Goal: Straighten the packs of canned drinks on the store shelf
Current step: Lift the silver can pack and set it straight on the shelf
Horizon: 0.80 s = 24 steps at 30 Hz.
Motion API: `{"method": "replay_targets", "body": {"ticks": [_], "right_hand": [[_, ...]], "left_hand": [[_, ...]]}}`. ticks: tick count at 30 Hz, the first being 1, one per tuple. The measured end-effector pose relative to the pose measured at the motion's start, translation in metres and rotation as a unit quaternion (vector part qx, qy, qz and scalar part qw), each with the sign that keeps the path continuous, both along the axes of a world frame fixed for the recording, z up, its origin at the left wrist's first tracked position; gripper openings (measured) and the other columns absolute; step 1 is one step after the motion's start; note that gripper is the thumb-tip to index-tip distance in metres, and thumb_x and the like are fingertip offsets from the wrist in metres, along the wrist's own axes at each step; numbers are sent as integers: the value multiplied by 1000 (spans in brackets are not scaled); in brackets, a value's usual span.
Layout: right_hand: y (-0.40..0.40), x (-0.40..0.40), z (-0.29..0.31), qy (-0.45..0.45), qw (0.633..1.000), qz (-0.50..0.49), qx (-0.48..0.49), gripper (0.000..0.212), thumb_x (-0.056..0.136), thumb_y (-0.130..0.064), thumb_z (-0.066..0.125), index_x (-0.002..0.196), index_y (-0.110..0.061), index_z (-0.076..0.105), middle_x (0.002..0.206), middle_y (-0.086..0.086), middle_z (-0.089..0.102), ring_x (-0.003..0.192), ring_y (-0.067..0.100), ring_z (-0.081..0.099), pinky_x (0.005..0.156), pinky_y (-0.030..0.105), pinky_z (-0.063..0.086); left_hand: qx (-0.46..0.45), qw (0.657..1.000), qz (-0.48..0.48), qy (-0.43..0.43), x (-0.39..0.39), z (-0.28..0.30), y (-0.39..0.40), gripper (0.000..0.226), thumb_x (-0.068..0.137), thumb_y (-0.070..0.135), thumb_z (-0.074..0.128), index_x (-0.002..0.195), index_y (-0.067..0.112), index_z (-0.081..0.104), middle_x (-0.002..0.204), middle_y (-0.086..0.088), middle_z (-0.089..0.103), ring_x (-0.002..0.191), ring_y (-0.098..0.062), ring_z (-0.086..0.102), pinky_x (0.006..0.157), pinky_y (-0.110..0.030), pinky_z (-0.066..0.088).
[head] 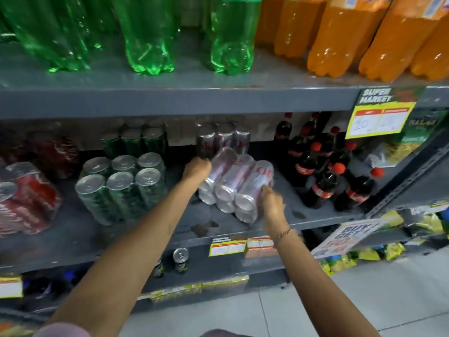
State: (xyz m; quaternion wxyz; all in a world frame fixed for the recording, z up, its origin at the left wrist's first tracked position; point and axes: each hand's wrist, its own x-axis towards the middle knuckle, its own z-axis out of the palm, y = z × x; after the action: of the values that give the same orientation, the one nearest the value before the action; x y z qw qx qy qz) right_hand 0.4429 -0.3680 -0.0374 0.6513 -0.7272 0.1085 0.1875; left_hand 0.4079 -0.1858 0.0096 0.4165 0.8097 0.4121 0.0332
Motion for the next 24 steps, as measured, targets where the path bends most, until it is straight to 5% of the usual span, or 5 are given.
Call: {"method": "replay_targets", "body": {"ticks": [4, 8, 11, 19, 24], "right_hand": [[-3, 18, -3, 205, 955, 85, 197, 69, 94, -62, 28, 134, -11, 51, 135, 13, 58, 124, 31, 54, 110, 45, 39], [0, 36, 11, 293, 936, 76, 180, 73, 88, -66, 25, 127, -15, 60, 132, 11, 61, 120, 29, 56, 108, 42, 40], [10, 34, 14, 260, 952, 35, 157, 64, 91, -58, 35, 122, -10, 62, 124, 15, 65, 104, 30, 63, 94, 40, 50], [12, 45, -8, 144, 976, 38, 160, 55, 90, -43, 37, 129, -5, 46, 138, 17, 49, 120, 34, 54, 103, 51, 45], [19, 58, -4, 37, 966, 145, 210, 27, 87, -40, 32, 98, -17, 39, 102, 13, 49, 94, 25, 49, 101, 44, 46]], "left_hand": [[-87, 996, -19, 13, 18, -4, 5, 45, 100, 23, 29, 124, -6, 54, 132, -26, 55, 123, -36, 51, 102, -34, 39], [-176, 984, 14, 17, 26, -15, 16, 37, 93, 32, 35, 100, 7, 61, 105, -19, 60, 98, -27, 59, 100, -35, 43], [-124, 992, 19, 11, 24, -16, 4, 37, 96, 26, 33, 89, 4, 62, 95, -18, 55, 81, -25, 56, 80, -33, 40], [-90, 980, 170, -47, -14, -33, -24, 53, 97, 34, 20, 124, 3, 54, 136, -22, 52, 121, -35, 51, 93, -38, 39], [-202, 916, 235, -254, -33, -46, -43, 42, 97, 31, 21, 68, 18, 47, 77, -7, 63, 70, -20, 57, 58, -27, 42]]}}
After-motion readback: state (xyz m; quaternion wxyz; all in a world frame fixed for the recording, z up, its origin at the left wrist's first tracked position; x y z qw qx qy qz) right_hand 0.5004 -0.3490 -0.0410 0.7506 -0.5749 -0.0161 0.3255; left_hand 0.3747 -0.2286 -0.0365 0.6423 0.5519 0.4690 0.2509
